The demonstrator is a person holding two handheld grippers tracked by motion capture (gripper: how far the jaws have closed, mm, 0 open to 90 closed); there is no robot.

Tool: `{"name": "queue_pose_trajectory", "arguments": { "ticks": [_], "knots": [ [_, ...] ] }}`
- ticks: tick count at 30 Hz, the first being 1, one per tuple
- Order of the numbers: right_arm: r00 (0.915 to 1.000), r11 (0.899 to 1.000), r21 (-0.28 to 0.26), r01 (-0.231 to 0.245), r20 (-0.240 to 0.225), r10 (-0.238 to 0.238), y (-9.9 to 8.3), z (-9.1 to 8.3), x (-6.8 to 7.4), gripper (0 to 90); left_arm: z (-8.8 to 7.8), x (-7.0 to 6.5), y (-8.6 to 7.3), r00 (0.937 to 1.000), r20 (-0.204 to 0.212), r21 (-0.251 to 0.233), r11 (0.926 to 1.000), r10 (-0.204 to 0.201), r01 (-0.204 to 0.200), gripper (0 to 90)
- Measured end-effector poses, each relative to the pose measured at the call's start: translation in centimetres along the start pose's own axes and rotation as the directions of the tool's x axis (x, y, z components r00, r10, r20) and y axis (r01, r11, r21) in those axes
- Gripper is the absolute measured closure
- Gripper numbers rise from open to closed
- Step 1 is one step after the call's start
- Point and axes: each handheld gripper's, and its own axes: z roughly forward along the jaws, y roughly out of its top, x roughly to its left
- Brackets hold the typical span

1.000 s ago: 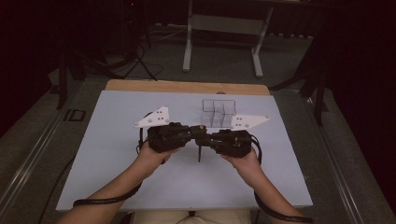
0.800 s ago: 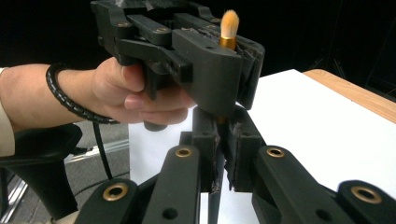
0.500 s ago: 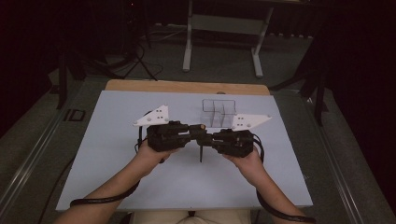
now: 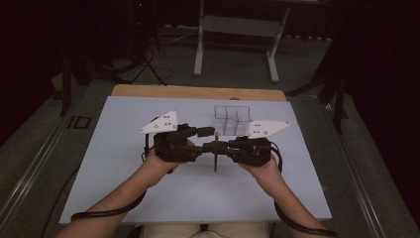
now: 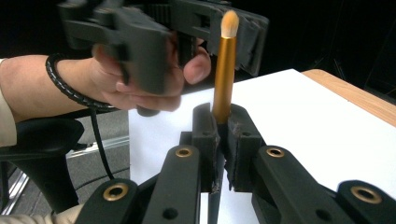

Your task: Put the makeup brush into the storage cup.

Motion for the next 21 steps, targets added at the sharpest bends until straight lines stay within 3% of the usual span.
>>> {"name": "queue_pose_trajectory", "arguments": {
  "ticks": [4,6,12,15,19,21],
  "knots": [
    [1.0,1.0,-0.002,-0.001,0.002,0.001,0.0,-0.2,-0.3,83.7,-0.4,0.0,0.1,0.9996,0.008,-0.001,0.9996,-0.028,0.028,33.1],
    [1.0,1.0,-0.003,-0.002,0.001,0.002,0.1,-0.3,-0.3,83.7,-0.6,0.0,0.0,0.9995,-0.012,-0.006,0.9996,-0.028,0.028,26.5],
    [0.9999,1.0,-0.008,0.004,0.012,-0.004,0.4,-0.6,-0.4,83.7,-1.0,-0.1,0.0,0.9993,-0.032,0.0,0.9998,0.019,-0.019,11.8],
    [0.9998,1.0,-0.015,0.003,0.018,-0.002,0.5,-0.8,-0.6,83.7,-1.0,0.1,-0.1,0.9982,-0.059,0.01,0.9999,0.012,-0.012,2.6],
    [0.9996,1.0,-0.022,0.003,0.027,-0.002,0.5,-1.0,-0.8,83.7,-1.2,0.5,-0.5,0.9939,-0.11,0.014,0.9999,-0.008,0.01,1.9],
    [0.9996,1.0,-0.019,0.001,0.029,0.0,0.5,-1.1,-0.9,83.7,-1.4,0.7,-0.7,0.9909,-0.135,0.017,0.9999,0.003,-0.001,1.8]
  ]
}}
